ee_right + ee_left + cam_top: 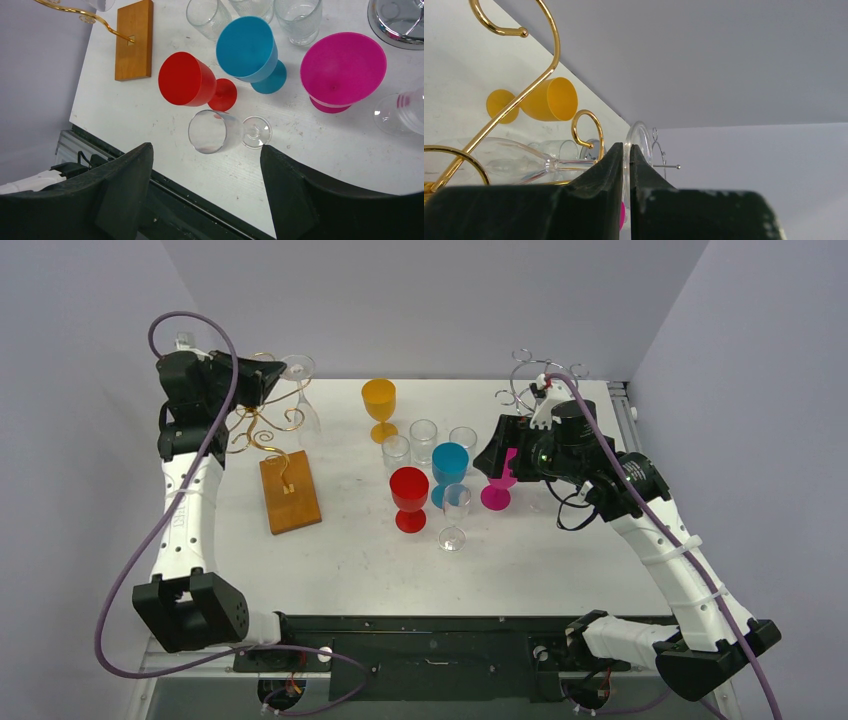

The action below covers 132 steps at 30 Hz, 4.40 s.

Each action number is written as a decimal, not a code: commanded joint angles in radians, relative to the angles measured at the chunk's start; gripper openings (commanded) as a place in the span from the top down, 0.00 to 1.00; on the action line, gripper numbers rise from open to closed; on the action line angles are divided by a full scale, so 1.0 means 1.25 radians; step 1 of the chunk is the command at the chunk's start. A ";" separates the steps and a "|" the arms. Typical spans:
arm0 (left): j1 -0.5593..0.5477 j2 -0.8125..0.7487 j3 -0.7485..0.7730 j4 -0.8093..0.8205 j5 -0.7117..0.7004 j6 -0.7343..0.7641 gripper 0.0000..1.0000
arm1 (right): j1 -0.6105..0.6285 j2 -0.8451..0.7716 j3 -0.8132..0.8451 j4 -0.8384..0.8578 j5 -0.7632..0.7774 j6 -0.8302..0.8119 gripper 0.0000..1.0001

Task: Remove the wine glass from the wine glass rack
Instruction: Pick up the wine glass from the wine rack, then place the wine glass at the center of the board.

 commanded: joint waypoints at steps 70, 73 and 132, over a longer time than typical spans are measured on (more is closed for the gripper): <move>-0.149 0.098 0.319 0.109 -0.041 -0.196 1.00 | -0.023 -0.011 0.005 0.248 0.054 0.131 0.23; -0.168 0.065 0.298 0.105 -0.050 -0.203 1.00 | -0.023 -0.033 -0.021 0.282 0.049 0.146 0.22; -0.449 -0.062 0.151 0.290 -0.110 -0.476 1.00 | 0.037 0.000 -0.436 1.232 -0.013 0.452 0.08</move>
